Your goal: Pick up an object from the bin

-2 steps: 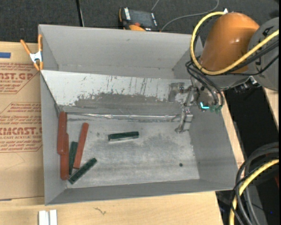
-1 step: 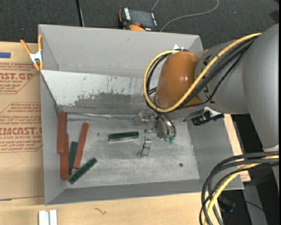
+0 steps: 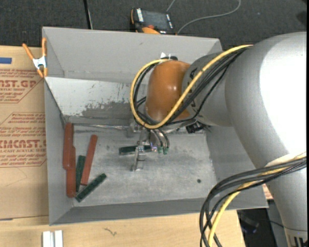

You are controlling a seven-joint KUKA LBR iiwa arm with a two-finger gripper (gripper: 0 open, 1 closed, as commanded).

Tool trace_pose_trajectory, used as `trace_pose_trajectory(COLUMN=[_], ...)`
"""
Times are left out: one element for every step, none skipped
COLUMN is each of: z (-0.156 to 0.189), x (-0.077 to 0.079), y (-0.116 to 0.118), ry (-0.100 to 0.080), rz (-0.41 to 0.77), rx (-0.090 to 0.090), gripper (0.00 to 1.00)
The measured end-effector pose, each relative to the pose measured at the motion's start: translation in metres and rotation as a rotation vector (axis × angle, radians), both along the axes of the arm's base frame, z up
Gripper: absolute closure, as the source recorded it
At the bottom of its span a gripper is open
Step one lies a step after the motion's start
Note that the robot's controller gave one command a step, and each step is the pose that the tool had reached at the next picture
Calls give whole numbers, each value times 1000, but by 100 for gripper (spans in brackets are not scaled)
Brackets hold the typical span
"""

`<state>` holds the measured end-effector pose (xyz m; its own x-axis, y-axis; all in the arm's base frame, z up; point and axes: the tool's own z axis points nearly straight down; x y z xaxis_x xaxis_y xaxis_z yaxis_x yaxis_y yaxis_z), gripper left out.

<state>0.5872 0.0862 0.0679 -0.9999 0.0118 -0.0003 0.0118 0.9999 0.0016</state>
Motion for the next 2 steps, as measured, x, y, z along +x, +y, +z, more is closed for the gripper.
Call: trace_pose_trajectory(z=[4, 171], x=[1, -12], y=[-2, 11], ry=[-2, -10], rz=[-3, -4], rx=[-1, 2], gripper=[100, 100])
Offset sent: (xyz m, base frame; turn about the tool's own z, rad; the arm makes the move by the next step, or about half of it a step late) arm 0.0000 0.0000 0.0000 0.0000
